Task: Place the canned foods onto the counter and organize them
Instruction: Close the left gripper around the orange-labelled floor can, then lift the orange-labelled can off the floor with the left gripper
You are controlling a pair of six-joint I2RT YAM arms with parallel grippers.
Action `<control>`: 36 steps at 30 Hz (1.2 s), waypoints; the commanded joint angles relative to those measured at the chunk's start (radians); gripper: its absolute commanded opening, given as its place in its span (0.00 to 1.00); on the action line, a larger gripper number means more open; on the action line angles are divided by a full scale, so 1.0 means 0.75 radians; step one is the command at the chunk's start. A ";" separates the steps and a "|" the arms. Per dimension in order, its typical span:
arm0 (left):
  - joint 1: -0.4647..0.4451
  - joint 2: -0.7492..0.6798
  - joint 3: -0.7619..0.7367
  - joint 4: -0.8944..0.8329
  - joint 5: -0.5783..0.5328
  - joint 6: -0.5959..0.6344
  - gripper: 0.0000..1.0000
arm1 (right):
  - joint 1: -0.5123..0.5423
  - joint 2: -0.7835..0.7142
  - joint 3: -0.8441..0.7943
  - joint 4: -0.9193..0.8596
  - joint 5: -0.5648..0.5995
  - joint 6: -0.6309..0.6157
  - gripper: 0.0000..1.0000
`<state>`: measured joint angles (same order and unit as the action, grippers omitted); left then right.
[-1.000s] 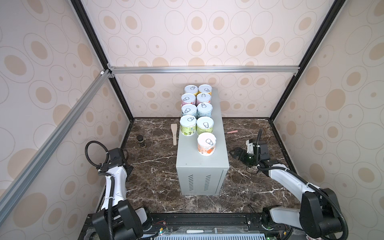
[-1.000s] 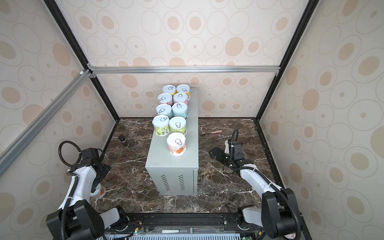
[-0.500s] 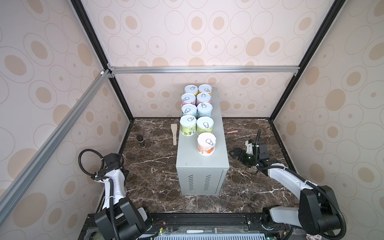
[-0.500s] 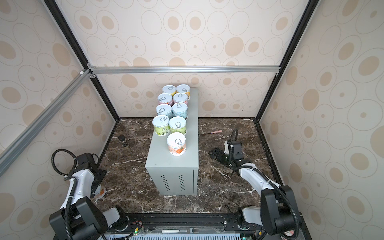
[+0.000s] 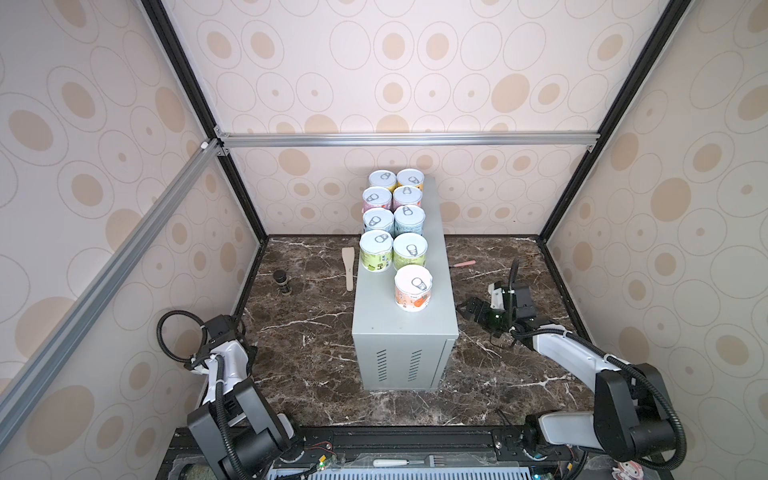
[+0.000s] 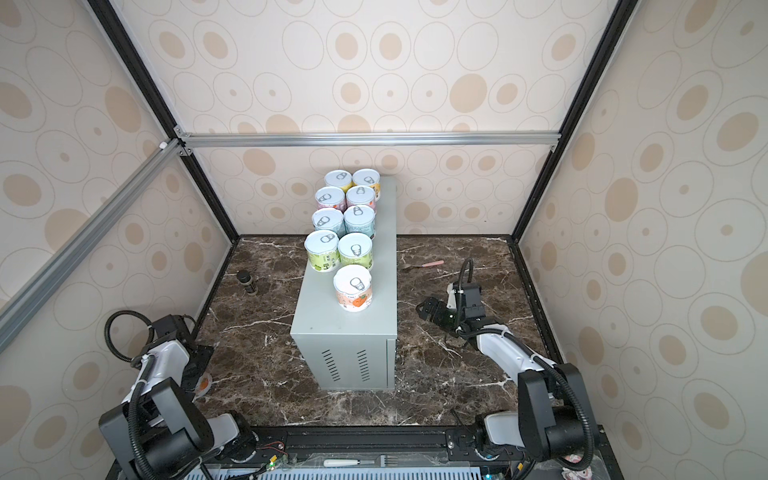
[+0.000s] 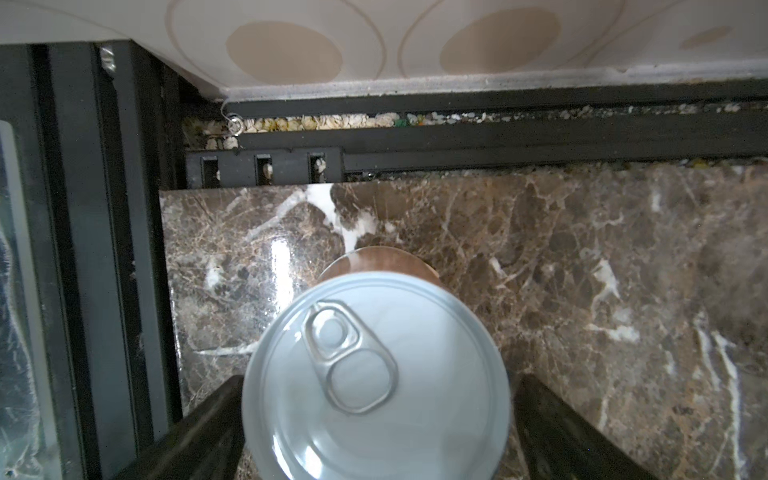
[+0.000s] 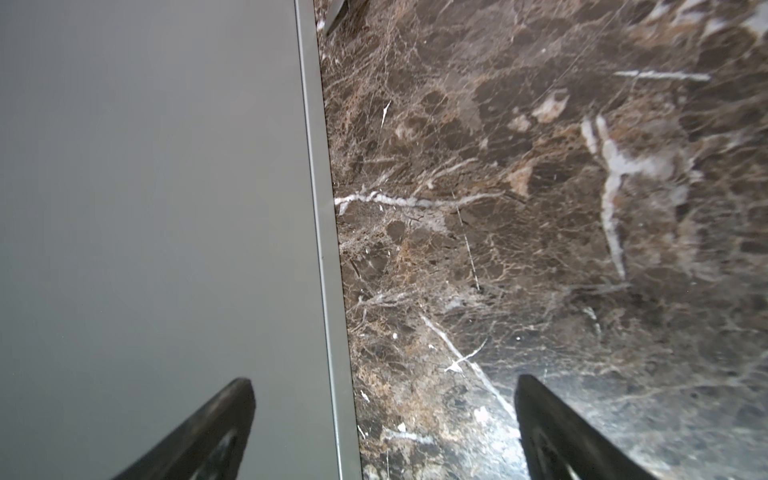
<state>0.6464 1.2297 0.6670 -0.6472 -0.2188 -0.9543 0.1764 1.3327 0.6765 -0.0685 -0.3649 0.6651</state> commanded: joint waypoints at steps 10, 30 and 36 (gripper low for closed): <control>0.073 0.160 -0.018 0.113 0.018 -0.016 0.95 | -0.002 0.043 0.031 -0.043 -0.006 -0.019 1.00; 0.085 0.171 -0.018 0.156 -0.009 0.037 0.62 | -0.002 0.027 0.037 -0.058 0.021 -0.035 1.00; 0.055 0.047 0.002 0.191 -0.011 0.147 0.55 | -0.001 0.019 0.033 -0.048 0.006 -0.033 1.00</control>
<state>0.6979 1.3128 0.6407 -0.5167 -0.1875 -0.8993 0.1764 1.3640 0.6846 -0.0978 -0.3630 0.6456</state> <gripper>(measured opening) 0.745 0.997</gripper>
